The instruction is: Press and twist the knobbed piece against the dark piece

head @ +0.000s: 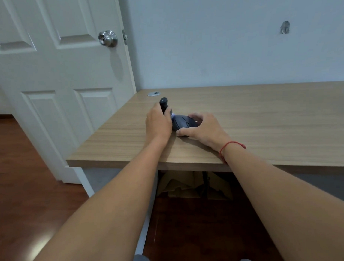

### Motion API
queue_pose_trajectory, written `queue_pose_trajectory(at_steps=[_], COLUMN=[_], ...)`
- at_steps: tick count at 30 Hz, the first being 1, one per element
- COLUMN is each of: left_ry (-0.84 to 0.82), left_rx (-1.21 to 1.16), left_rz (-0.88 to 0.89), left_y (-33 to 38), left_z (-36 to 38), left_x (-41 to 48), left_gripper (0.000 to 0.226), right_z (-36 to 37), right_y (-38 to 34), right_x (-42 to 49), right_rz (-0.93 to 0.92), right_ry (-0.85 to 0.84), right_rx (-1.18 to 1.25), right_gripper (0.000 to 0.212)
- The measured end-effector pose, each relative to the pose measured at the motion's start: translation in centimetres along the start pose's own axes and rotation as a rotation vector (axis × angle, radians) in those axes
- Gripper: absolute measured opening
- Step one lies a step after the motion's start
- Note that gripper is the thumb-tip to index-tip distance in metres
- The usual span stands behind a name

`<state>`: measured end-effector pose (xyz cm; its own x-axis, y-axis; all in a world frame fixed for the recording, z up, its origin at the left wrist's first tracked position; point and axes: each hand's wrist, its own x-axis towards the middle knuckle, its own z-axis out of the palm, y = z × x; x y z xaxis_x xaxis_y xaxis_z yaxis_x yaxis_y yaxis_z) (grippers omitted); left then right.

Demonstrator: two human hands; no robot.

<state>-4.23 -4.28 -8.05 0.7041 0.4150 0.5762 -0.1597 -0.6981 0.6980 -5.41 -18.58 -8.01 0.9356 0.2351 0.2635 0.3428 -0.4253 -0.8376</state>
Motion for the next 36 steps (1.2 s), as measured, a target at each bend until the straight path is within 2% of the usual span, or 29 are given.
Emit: queue_pose_trajectory(at_steps=[4, 7, 14, 16, 19, 21, 26, 32, 36], left_ry=[0.042, -0.019, 0.021, 0.046, 0.019, 0.0, 0.013, 0.064, 0.014], left_rx=[-0.129, -0.142, -0.018, -0.112, -0.208, -0.156, 0.039, -0.244, -0.149], left_rz=[0.086, 0.131, -0.037, -0.019, 0.057, 0.053, -0.063, 0.011, -0.04], left_y=[0.9, 0.9, 0.0, 0.2, 0.9, 0.9, -0.2, 0.9, 0.2], left_z=[-0.2, -0.1, 0.1, -0.2, -0.4, -0.2, 0.0, -0.4, -0.1], left_x=[-0.4, -0.5, 0.2, 0.1, -0.5, -0.5, 0.0, -0.4, -0.2], left_gripper=[0.026, 0.029, 0.029, 0.028, 0.028, 0.027, 0.027, 0.029, 0.025], right_z=[0.0, 0.0, 0.1, 0.1, 0.0, 0.0, -0.1, -0.2, -0.1], right_y=[0.2, 0.1, -0.1, -0.3, -0.6, -0.8, -0.9, -0.7, -0.8], right_x=[0.1, 0.1, -0.1, -0.1, -0.5, -0.6, -0.7, -0.6, -0.7], right_rz=[0.008, 0.001, -0.013, -0.007, -0.013, -0.017, -0.02, -0.011, -0.025], right_ry=[0.005, 0.005, 0.013, 0.011, 0.038, 0.046, 0.043, 0.069, 0.076], right_rx=[0.027, 0.029, -0.011, -0.025, -0.027, -0.029, -0.045, -0.03, -0.035], right_gripper=[0.082, 0.076, 0.082, 0.08, 0.064, 0.057, 0.062, 0.054, 0.057])
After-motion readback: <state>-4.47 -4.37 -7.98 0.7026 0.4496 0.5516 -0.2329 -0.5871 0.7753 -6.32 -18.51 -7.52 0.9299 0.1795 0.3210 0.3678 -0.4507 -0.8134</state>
